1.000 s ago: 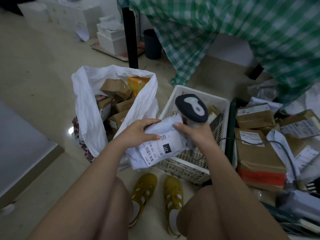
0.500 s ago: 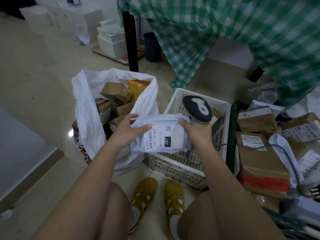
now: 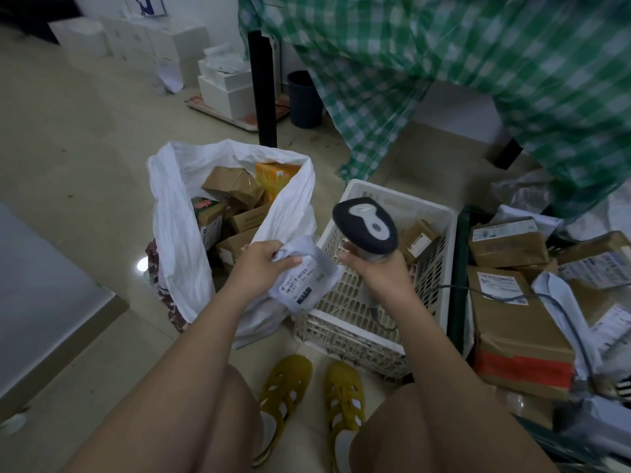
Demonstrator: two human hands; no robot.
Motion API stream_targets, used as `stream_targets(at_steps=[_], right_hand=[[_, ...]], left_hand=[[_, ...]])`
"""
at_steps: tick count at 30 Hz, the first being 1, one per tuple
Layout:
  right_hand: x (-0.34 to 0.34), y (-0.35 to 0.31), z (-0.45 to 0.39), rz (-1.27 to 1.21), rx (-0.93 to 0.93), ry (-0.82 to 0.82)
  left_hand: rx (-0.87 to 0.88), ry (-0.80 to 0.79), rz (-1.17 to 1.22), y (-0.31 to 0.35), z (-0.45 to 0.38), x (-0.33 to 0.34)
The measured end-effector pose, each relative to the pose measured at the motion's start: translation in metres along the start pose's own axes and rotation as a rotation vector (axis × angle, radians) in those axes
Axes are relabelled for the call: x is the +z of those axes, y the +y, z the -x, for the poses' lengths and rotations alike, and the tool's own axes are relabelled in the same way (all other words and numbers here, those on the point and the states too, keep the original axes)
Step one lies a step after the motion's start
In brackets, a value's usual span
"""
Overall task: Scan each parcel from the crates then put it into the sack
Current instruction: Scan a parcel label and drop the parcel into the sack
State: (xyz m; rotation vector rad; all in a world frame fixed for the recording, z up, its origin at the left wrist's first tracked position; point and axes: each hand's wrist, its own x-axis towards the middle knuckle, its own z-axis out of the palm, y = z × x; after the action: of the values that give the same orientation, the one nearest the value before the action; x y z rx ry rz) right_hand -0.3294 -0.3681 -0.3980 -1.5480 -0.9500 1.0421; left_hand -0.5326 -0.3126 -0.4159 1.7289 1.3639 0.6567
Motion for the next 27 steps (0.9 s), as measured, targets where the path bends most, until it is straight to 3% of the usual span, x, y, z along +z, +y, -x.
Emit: stream_targets(at_steps=[5,8,10,12,16,27], right_hand=[[0.016,0.007,-0.005,0.123,-0.03,-0.088],[0.018,0.004,-0.006,0.108,-0.016,-0.033],[0.017,0.0,-0.007,0.023,0.009,0.051],[0.013,-0.004,-0.009,-0.084,0.047,0.129],[0.011,-0.005,-0.013,-0.275,0.136,0.199],[0.005,-0.005,-0.018,-0.482,0.2,0.165]], left_hand=[[0.002,-0.174,0.102,0.01,0.006,0.003],[-0.011,-0.037,0.144,0.011,0.005,0.003],[-0.108,0.11,0.249,0.011,0.003,-0.002],[-0.227,0.153,0.407,0.01,0.002,-0.006],[-0.247,-0.032,0.414,0.004,0.003,-0.005],[-0.189,-0.197,0.431,0.0,-0.005,0.009]])
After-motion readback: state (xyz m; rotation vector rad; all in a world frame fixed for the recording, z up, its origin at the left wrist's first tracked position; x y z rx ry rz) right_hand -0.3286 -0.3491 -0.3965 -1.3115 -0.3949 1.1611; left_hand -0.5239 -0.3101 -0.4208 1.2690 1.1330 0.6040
